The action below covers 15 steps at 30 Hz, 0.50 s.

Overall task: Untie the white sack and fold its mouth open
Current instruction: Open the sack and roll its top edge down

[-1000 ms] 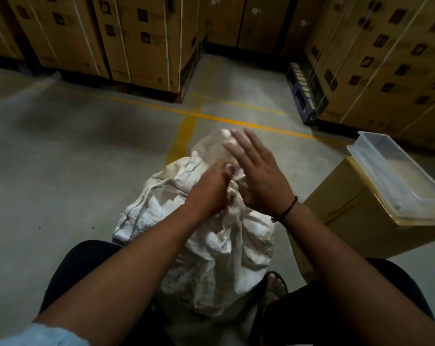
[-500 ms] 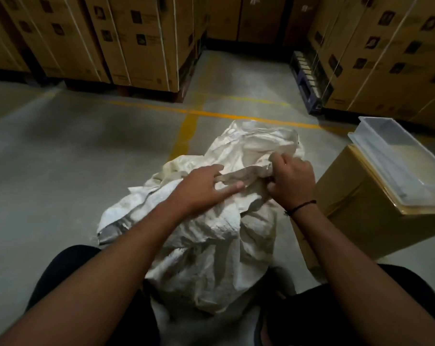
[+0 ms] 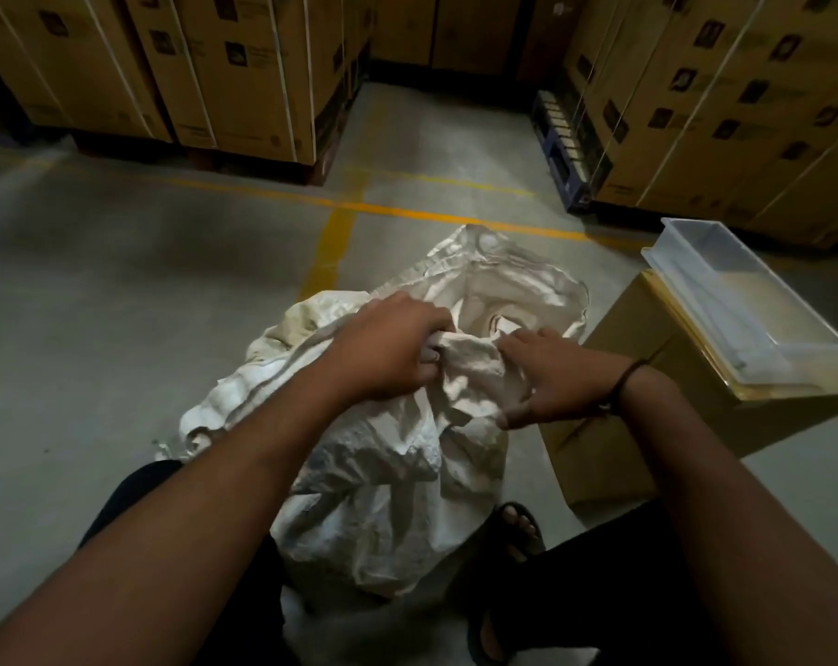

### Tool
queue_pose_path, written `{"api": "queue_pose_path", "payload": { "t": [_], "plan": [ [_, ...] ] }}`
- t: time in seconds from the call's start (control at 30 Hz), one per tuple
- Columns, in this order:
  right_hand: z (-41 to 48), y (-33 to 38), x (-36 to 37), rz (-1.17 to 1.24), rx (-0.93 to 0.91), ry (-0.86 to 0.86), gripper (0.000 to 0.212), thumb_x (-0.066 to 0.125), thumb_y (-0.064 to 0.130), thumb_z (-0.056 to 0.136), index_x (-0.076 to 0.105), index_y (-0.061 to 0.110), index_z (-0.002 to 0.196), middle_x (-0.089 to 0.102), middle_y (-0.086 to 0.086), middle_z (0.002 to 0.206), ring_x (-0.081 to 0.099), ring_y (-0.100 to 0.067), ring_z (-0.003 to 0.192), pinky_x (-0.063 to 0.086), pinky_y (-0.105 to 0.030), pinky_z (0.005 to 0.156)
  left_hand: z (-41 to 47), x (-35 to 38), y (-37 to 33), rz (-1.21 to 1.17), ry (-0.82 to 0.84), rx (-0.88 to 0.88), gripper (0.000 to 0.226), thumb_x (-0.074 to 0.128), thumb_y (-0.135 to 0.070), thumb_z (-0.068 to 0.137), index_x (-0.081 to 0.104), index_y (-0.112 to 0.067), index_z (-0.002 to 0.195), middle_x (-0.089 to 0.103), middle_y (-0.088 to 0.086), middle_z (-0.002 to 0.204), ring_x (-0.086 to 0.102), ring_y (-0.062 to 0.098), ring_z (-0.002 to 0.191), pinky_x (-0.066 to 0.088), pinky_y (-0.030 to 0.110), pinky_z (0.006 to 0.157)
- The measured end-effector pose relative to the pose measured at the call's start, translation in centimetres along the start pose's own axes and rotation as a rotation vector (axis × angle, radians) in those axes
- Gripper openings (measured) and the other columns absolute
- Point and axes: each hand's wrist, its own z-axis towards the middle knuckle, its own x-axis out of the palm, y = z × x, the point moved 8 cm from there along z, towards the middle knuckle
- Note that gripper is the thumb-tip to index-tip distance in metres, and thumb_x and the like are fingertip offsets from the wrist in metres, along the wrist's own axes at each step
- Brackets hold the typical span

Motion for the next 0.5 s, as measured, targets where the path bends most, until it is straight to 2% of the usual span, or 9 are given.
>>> {"api": "queue_pose_path", "payload": {
  "t": [0.07,0.17,0.23,0.27,0.33,0.37,0.43,0.47,0.5],
  "plan": [
    [-0.7,-0.7,-1.5,0.135,-0.081,-0.179,0.065,0.074,0.063,0.072,0.053,0.024,0.119,0.052,0.002,0.121,0.046,-0.023,0.113,0.039,-0.038,0.098,-0.2,-1.6,-2.0,0.070,-0.194,0.137,0.025,0.062,-0.016,0.072,0.063,-0.026,0.096,0.062,0.000,0.099,0.057,0.029,0.096,0.048,0.041,0.076],
    [-0.4,-0.7,-3.1,0.125,-0.118,-0.440,0.075,0.074,0.069,0.063,0.051,0.027,0.121,0.050,0.003,0.130,0.041,-0.022,0.120,0.035,-0.037,0.099,-1.0,-4.4,-4.1,0.138,-0.517,0.230,0.018,0.056,-0.008,0.071,0.063,-0.017,0.085,0.059,0.007,0.090,0.054,0.031,0.082,0.037,0.038,0.061],
    [0.2,0.4,-2.9,0.073,-0.125,-0.545,0.077,0.072,0.068,0.064,0.051,0.024,0.122,0.055,0.001,0.125,0.048,-0.024,0.114,0.039,-0.039,0.091,-1.4,-4.9,-4.7,0.177,-0.609,0.222,0.013,0.057,-0.005,0.076,0.064,-0.013,0.084,0.059,0.010,0.089,0.053,0.031,0.079,0.033,0.036,0.059],
    [0.1,1.1,-3.2,0.043,-0.129,-0.637,0.065,0.072,0.060,0.070,0.054,0.018,0.116,0.060,-0.004,0.114,0.055,-0.028,0.103,0.041,-0.038,0.081,-1.4,-4.8,-4.7,0.176,-0.611,0.194,0.013,0.059,-0.006,0.076,0.064,-0.013,0.086,0.059,0.009,0.091,0.054,0.031,0.079,0.035,0.036,0.058],
    [-0.7,1.4,-4.1,0.002,-0.124,-0.862,0.040,0.067,0.044,0.079,0.058,0.009,0.097,0.063,-0.010,0.089,0.060,-0.035,0.076,0.040,-0.038,0.062,-1.2,-4.2,-3.8,0.090,-0.524,0.058,0.027,0.060,-0.016,0.074,0.063,-0.019,0.100,0.055,0.005,0.104,0.057,0.029,0.081,0.043,0.038,0.056],
    [-1.4,1.2,-4.7,-0.005,-0.114,-0.972,0.036,0.065,0.042,0.082,0.058,0.008,0.091,0.063,-0.011,0.081,0.058,-0.036,0.067,0.038,-0.037,0.058,-1.1,-3.8,-3.0,-0.013,-0.447,-0.036,0.040,0.061,-0.026,0.074,0.060,-0.024,0.114,0.052,0.002,0.116,0.060,0.027,0.085,0.048,0.037,0.060],
    [-2.9,0.8,-5.6,-0.052,-0.085,-1.170,0.033,0.062,0.040,0.088,0.059,0.008,0.084,0.061,-0.011,0.075,0.054,-0.034,0.061,0.037,-0.038,0.057,-0.9,-2.1,-1.7,-0.287,-0.195,-0.146,0.071,0.064,-0.055,0.079,0.041,-0.034,0.143,0.042,-0.006,0.145,0.060,0.017,0.111,0.051,0.035,0.086],
    [-3.6,1.0,-5.9,-0.096,-0.078,-1.254,0.029,0.061,0.037,0.091,0.060,0.009,0.083,0.063,-0.010,0.077,0.056,-0.033,0.063,0.036,-0.038,0.060,-1.0,-1.1,-1.9,-0.454,-0.027,-0.162,0.081,0.059,-0.071,0.081,0.034,-0.037,0.149,0.040,-0.008,0.152,0.054,0.012,0.125,0.046,0.033,0.101],
    [-4.1,1.6,-6.1,-0.145,-0.078,-1.321,0.026,0.061,0.034,0.094,0.062,0.010,0.084,0.066,-0.008,0.082,0.060,-0.031,0.068,0.037,-0.039,0.065,-1.4,-0.3,-2.5,-0.630,0.132,-0.187,0.081,0.049,-0.081,0.083,0.037,-0.037,0.150,0.044,-0.009,0.153,0.051,0.010,0.131,0.040,0.031,0.108]
  ]
}}
